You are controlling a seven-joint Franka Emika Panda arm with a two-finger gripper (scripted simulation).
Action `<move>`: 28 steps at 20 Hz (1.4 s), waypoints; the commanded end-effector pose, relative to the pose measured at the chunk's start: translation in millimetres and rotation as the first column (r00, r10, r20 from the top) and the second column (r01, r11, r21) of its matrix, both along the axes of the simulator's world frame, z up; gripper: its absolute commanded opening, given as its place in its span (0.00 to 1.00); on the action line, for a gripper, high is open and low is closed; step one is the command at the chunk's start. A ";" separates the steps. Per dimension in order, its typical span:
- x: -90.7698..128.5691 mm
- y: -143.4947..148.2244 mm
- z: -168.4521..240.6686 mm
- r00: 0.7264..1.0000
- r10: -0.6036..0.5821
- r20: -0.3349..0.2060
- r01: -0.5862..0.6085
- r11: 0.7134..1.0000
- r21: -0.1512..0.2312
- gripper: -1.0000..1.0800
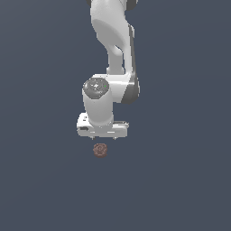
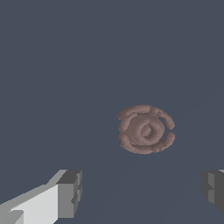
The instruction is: Pick up the object and move it to a goal position.
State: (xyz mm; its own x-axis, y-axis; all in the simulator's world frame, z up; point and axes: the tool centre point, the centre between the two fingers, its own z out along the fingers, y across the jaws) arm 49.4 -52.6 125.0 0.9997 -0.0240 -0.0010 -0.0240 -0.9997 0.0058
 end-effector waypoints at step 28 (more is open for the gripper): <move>21.5 -22.8 -84.3 1.000 0.021 0.001 -0.021 1.000 0.006 0.96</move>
State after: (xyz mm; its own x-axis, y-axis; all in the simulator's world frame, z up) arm 70.1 -75.3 43.4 1.0000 -0.0034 -0.0022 -0.0034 -1.0000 -0.0001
